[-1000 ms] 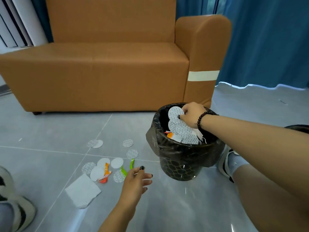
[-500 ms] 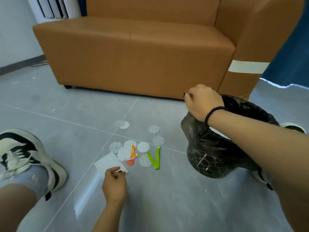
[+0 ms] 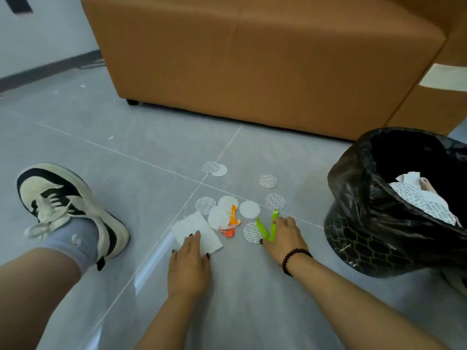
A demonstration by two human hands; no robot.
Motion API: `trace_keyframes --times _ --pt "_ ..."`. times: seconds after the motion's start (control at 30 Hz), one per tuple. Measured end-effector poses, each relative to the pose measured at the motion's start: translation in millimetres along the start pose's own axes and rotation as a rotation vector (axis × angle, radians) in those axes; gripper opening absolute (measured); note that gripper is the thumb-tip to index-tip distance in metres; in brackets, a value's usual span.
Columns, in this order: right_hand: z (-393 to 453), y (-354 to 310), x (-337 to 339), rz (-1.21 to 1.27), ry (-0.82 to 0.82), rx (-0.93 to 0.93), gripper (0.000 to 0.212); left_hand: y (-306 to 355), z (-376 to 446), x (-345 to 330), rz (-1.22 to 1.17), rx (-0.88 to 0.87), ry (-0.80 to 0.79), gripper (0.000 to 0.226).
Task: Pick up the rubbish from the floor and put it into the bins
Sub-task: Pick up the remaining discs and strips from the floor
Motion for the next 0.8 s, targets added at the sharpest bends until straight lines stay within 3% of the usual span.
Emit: trace_keyframes --times 0.07,0.23,0.3,0.37,0.47,0.6,0.67,0.8 --pt "2 -2 -17 -0.051 0.046 0.067 0.055 -3 5 -3 0.100 -0.026 0.028 0.056" --pt "4 -20 -36 -0.104 0.100 0.218 0.047 -14 12 -5 0.073 -0.088 0.163 0.043" --pt "4 -22 -39 -0.111 0.137 0.209 0.046 -9 10 3 -0.082 -0.077 0.205 0.038" --pt "8 -23 -39 -0.119 0.139 0.186 0.044 -4 6 5 -0.278 0.067 0.199 0.037" --pt "15 -24 -34 -0.052 0.115 0.121 0.040 7 3 9 -0.443 0.139 0.219 0.030" --pt "14 -25 -29 0.036 0.115 0.088 0.032 22 15 24 -0.444 0.045 0.346 0.025" --pt "9 -23 -26 0.064 0.165 0.086 0.030 32 30 28 -0.391 -0.007 0.328 0.028" --pt "0 -8 -28 0.112 0.250 0.071 0.027 53 54 15 -0.205 -0.074 0.124 0.029"
Point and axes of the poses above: each hand's wrist, its own z-axis towards the middle knuckle, its own x-axis out of the back of the hand, y = z × x, the point moved 2 cm from there along z, towards the middle knuckle, and after that the axes turned 6 degrees about -z, right-handed, at the moved point
